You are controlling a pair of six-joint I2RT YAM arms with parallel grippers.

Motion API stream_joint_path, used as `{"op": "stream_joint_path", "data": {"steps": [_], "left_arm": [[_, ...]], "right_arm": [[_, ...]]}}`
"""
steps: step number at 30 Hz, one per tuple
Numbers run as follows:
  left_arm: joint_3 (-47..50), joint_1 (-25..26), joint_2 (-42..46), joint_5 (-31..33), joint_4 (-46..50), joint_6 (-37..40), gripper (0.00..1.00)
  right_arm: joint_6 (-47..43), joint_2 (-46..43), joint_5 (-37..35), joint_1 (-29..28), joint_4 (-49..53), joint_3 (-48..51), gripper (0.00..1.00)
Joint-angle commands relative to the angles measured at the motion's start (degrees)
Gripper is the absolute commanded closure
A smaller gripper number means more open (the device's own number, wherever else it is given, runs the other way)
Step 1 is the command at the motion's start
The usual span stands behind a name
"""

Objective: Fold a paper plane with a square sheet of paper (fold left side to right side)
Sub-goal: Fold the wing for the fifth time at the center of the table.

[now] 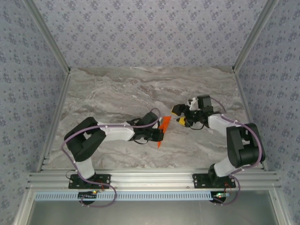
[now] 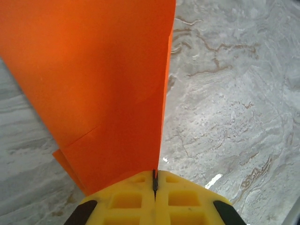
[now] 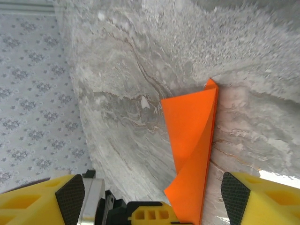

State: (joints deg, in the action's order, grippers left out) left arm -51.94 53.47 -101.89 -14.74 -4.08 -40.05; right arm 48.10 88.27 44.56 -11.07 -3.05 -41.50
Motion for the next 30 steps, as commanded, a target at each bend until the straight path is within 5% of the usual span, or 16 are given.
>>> {"op": "stream_joint_path", "data": {"steps": [1,30], "left_arm": [[1.8,-1.1,2.6,-4.3,-9.1,-4.4,0.96],[6.2,-1.8,3.1,-5.2,-15.6,-8.1,0.97]], "right_arm": [[1.5,2.5,-0.7,-2.0,-0.6,-2.2,0.18],[-0.8,15.4,-3.6,-9.7,3.0,-12.1,0.12]]}}
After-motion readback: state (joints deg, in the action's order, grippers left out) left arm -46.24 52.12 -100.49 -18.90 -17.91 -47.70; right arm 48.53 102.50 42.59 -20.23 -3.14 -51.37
